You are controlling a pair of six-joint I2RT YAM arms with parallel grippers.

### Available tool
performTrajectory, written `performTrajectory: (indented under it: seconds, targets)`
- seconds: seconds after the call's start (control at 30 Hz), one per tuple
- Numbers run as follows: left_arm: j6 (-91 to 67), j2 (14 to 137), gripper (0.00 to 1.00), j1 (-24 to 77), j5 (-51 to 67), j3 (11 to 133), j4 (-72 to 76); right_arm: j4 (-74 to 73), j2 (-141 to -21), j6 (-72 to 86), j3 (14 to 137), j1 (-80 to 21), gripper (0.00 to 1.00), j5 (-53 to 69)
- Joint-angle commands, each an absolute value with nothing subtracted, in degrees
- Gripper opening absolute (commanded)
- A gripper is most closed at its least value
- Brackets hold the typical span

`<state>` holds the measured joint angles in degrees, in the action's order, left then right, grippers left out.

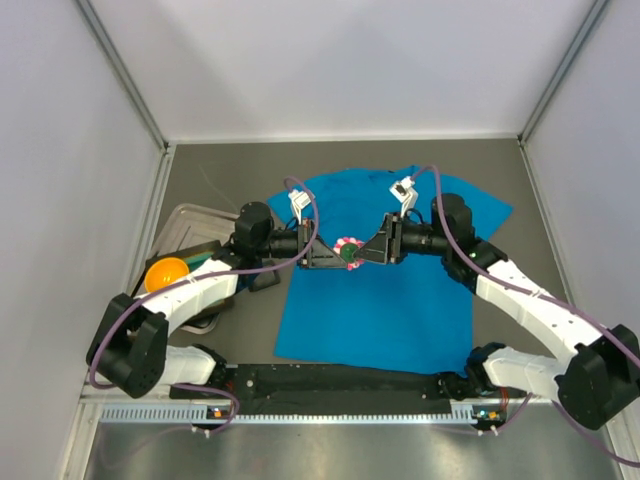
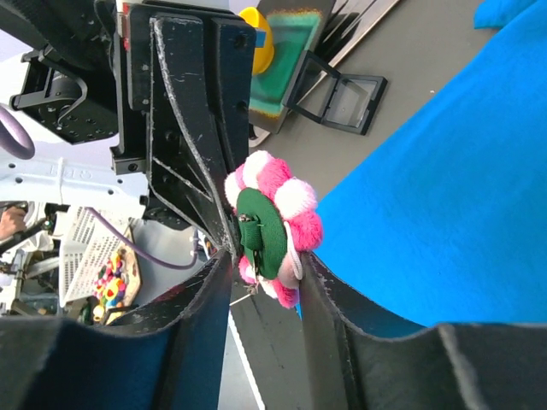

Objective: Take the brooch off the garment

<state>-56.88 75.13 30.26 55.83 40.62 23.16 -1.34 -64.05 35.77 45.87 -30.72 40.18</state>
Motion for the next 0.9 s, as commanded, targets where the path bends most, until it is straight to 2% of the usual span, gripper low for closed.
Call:
performTrajectory:
  seconds: [0.0,0.3,0.57,0.8,0.87]
  targets:
    - [-57.0,74.7,0.00,31.0,57.6,41.7,27.5,3.1,-61.7,36.4,47.1,-31.1,0.38,41.8]
    - [-57.8,75.1,0.00,31.1,58.4,41.9,28.9,5.6,-63.8,37.4,46.6,-30.9,0.38,44.2]
    - [-58.1,74.7,0.00,31.1,59.0,41.8,29.1,9.0,-65.8,38.9,47.2,-30.9,0.32,45.2]
    - [-58.1,74.8,0.00,31.2,59.5,41.7,29.4,8.4,-66.0,38.4,47.7,-30.9,0.35,44.4]
    - [-58.1,74.7,0.00,31.2,59.5,41.6,29.4,8.8,-66.3,38.6,47.7,-30.8,0.31,44.6]
